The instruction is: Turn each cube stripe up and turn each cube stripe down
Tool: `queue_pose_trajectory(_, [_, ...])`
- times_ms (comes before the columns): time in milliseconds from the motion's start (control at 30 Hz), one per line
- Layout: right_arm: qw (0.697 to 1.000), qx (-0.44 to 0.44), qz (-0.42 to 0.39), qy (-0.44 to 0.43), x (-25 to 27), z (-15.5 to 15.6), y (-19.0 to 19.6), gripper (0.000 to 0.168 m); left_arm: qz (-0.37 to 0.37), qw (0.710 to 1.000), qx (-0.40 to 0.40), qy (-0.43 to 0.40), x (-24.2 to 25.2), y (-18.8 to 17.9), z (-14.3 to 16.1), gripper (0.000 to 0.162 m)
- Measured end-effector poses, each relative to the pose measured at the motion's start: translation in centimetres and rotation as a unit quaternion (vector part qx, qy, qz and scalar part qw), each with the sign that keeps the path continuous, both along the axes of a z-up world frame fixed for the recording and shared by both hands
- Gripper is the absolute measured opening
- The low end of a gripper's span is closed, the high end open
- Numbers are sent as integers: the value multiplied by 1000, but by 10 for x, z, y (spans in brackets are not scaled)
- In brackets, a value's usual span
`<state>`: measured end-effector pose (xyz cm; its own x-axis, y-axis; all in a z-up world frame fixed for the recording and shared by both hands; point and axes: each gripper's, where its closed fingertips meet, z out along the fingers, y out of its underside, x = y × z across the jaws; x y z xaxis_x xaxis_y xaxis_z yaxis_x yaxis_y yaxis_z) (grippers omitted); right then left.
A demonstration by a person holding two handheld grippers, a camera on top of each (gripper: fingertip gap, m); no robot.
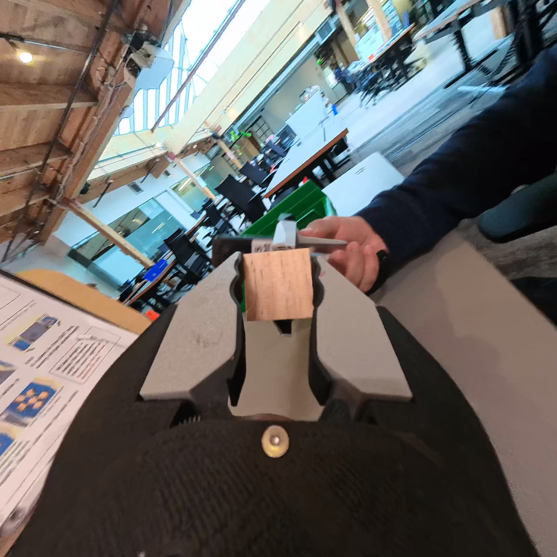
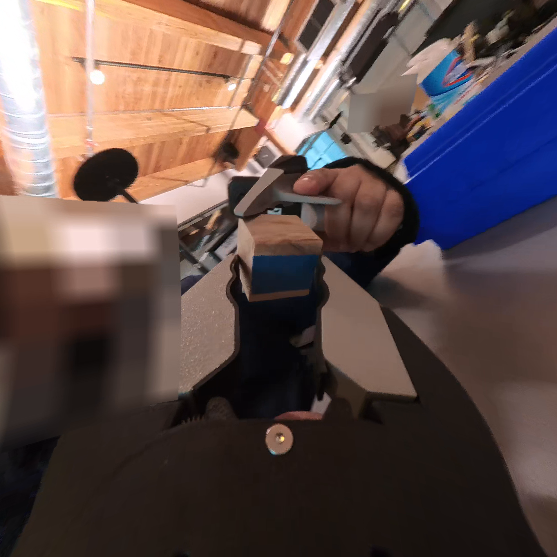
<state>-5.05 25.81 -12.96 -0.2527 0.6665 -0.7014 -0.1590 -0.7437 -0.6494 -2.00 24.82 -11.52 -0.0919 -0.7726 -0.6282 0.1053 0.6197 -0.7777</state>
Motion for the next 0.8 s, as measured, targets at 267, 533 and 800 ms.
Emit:
queue_pose_trajectory(267, [854,208,-349,-325,39,-41,69,46,156,987,2,50,0,62,-49,44])
queue_pose_trajectory(533, [714,283,-526,-365,105,13,72,46,246,966,-53,55,9,88,-51,39])
queue_pose_trajectory(800, [596,124,-605,-513,300,35,87,46,261,960,-27,95,16,91,-74,33])
